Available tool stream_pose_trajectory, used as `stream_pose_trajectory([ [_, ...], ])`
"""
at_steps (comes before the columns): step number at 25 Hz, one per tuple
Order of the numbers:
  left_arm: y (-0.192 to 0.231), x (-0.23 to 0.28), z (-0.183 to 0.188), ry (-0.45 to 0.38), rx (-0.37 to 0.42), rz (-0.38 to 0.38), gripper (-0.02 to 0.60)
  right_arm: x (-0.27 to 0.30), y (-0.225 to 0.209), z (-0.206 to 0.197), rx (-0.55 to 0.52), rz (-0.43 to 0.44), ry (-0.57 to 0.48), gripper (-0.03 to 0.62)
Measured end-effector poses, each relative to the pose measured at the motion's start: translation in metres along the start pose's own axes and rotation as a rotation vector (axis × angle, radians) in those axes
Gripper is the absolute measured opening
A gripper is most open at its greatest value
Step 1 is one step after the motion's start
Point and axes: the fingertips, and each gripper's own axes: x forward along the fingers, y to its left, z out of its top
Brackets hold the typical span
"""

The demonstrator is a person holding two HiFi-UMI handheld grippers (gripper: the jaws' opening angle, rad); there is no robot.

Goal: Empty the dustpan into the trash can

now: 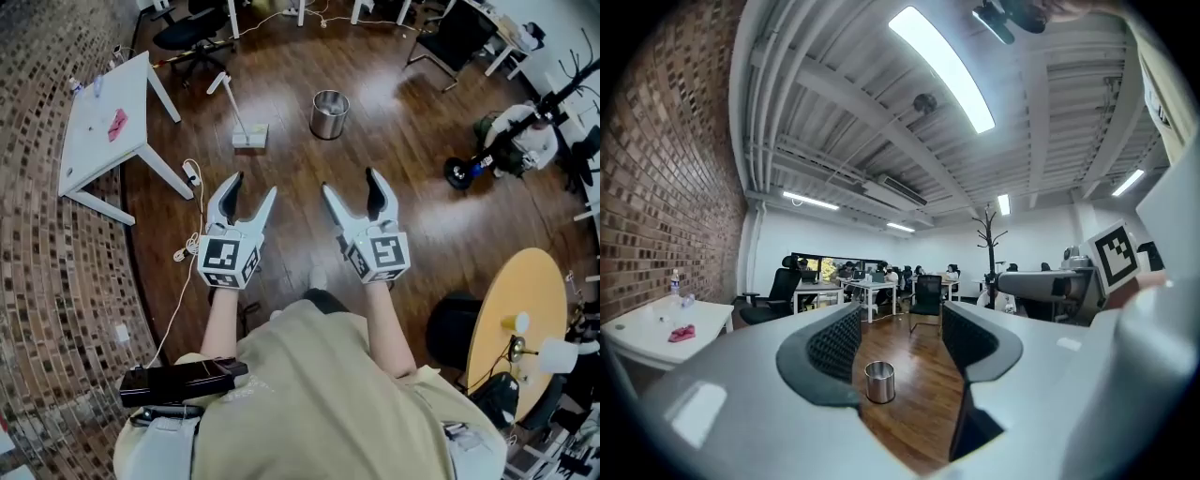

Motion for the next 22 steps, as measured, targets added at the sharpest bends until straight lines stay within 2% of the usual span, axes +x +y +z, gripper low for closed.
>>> stream_pose_trajectory([
  [6, 0.013, 0.064, 0.007, -0.001, 0.021, 0.037, 0.255, 0.046, -0.057, 0.002, 0.005, 0.016, -0.024, 0.390],
  [12, 0.005, 0.123, 0.008, -0.001, 0.031, 0.067, 0.255, 0.075, -0.106, -0.001, 0.017, 0.048, -0.036, 0.390],
  [17, -0.001, 0.151, -0.002, 0.025, 0.029, 0.090, 0.255, 0.090, -0.132, -0.016, 0.054, 0.075, -0.023, 0.390],
  [22, 0.011, 0.162, -0.015, 0.077, 0.011, 0.126, 0.255, 0.111, -0.137, -0.044, 0.099, 0.114, 0.036, 0.390],
])
